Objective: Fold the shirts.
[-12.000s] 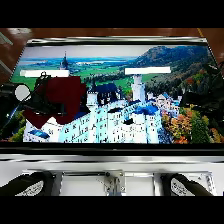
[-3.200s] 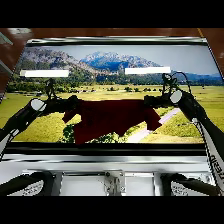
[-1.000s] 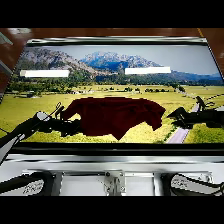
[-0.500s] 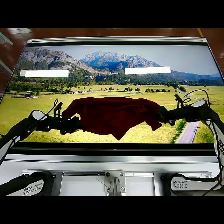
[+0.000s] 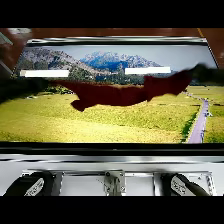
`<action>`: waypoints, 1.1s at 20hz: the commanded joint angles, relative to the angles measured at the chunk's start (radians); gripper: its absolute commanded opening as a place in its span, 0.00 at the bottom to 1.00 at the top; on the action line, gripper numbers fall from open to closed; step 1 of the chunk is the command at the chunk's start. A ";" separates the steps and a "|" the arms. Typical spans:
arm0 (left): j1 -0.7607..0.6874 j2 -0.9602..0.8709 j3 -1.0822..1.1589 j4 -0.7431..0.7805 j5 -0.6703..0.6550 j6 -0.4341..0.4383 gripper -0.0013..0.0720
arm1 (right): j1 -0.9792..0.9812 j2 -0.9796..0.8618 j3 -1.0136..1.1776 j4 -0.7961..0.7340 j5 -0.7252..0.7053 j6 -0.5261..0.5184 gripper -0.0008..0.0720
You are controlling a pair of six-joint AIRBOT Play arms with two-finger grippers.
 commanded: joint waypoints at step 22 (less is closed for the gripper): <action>0.208 0.192 0.430 0.298 -0.654 -0.010 0.07 | -0.034 0.367 0.423 -0.470 0.417 0.274 0.10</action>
